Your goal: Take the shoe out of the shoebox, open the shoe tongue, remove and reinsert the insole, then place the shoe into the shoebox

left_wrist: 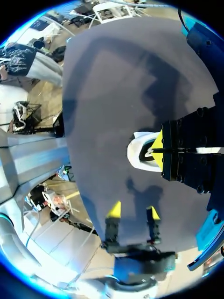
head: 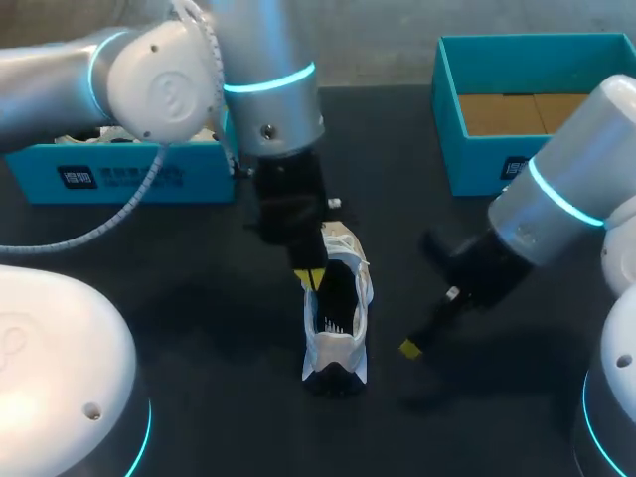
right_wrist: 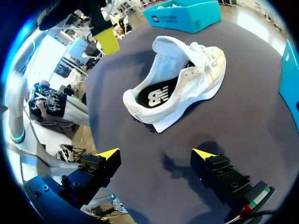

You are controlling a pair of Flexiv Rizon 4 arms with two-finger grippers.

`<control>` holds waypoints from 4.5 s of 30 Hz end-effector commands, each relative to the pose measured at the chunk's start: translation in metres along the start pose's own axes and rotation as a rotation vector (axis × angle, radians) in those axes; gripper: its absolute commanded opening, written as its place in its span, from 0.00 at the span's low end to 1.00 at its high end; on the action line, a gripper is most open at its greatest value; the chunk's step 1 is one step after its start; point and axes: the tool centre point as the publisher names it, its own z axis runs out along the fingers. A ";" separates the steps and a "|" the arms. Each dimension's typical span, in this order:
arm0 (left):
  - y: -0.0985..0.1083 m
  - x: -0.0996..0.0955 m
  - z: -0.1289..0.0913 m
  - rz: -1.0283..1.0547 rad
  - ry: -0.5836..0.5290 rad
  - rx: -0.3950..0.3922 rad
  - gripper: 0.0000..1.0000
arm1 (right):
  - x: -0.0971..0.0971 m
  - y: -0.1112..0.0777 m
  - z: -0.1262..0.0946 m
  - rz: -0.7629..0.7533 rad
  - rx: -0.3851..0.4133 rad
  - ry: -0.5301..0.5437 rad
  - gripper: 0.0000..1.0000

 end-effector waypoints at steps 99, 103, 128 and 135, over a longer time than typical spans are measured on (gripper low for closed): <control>0.027 -0.004 0.157 0.086 0.189 0.136 0.00 | -0.054 -0.045 -0.061 -0.098 0.038 0.040 1.00; 0.029 -0.003 0.161 0.079 0.187 0.111 0.00 | -0.054 -0.045 -0.061 -0.098 0.038 0.040 1.00; 0.039 0.005 0.088 0.061 0.114 -0.097 0.00 | -0.054 -0.045 -0.061 -0.098 0.038 0.040 1.00; 0.040 0.006 0.102 0.082 0.191 -0.037 0.00 | -0.054 -0.045 -0.061 -0.098 0.038 0.040 1.00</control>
